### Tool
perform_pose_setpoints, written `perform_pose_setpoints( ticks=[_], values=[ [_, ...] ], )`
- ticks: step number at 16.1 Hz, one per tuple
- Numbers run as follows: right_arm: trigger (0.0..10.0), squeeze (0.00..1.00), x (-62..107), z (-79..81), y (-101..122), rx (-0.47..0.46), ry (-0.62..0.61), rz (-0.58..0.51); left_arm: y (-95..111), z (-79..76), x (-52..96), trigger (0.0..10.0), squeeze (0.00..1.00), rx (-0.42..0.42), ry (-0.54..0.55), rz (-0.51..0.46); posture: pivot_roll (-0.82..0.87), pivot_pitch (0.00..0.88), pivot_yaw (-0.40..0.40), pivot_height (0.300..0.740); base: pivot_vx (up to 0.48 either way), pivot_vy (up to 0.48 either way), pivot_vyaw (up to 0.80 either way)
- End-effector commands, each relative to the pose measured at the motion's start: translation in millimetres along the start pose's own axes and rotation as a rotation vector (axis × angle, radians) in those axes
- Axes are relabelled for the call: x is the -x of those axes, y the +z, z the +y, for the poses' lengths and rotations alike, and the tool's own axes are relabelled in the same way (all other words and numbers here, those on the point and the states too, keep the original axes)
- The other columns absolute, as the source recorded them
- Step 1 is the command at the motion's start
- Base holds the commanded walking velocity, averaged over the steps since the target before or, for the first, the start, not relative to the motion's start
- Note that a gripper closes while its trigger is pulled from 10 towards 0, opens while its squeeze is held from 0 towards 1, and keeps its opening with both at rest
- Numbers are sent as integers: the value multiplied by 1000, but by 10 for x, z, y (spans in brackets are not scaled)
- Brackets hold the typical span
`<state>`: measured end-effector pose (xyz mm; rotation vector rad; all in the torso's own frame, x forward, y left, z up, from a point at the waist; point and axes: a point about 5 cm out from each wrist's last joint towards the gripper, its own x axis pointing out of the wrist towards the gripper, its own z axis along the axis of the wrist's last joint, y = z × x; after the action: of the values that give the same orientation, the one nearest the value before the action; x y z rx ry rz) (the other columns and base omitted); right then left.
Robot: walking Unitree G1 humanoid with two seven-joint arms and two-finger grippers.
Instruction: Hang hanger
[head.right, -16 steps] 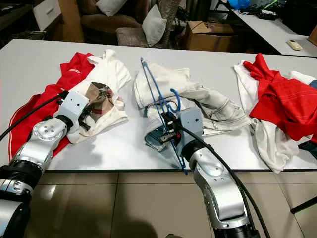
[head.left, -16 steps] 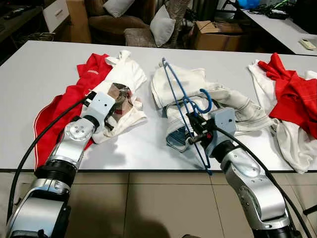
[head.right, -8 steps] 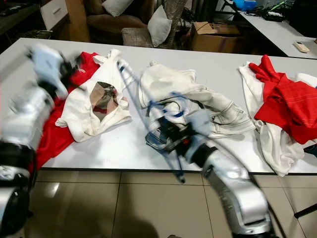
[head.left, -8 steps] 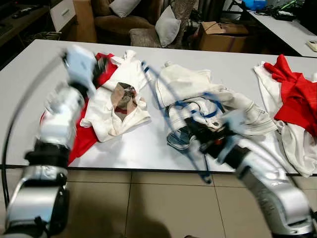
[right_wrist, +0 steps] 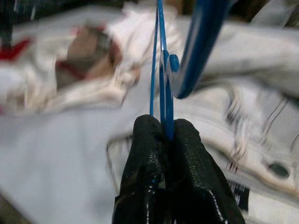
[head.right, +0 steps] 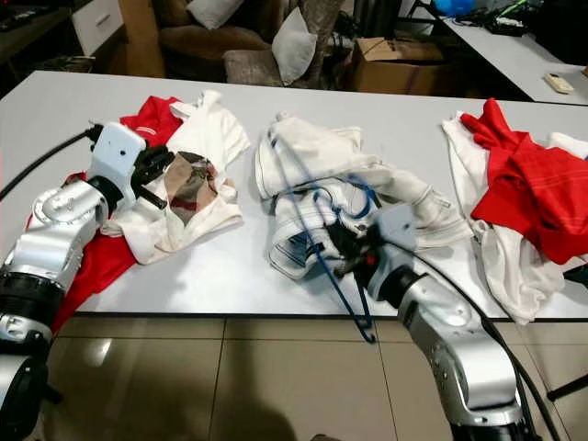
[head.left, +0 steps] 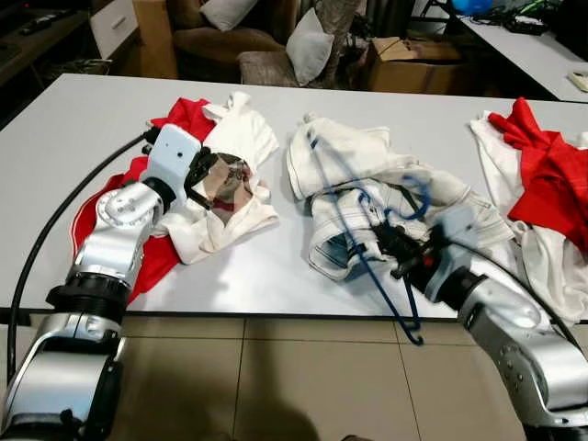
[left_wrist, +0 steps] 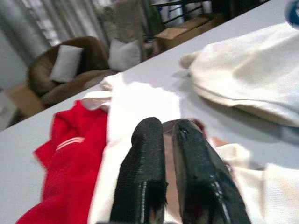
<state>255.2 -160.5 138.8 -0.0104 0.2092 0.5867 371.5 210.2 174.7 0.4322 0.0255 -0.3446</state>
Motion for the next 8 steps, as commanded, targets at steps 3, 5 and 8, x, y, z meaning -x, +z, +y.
perform_pose_setpoints(
  ticks=[3, 5, 8],
  values=[
    [10000, 0, 32, -51, -144, 38, -32, 102, -271, 35, 4, 10000, 1000, -91, 63, 147, -66, 0, -7, 740, 0, 0, 0],
    [10000, 0, 41, -59, -114, 33, -41, 89, -373, -20, 21, 10000, 1000, -107, 37, 178, -71, 0, 0, 740, 0, 0, 0],
    [10000, 0, 31, -41, -92, 35, -45, 76, -412, -223, -16, 10000, 1000, -32, -68, 146, -77, 0, 8, 740, 0, 0, 0]
  ],
)
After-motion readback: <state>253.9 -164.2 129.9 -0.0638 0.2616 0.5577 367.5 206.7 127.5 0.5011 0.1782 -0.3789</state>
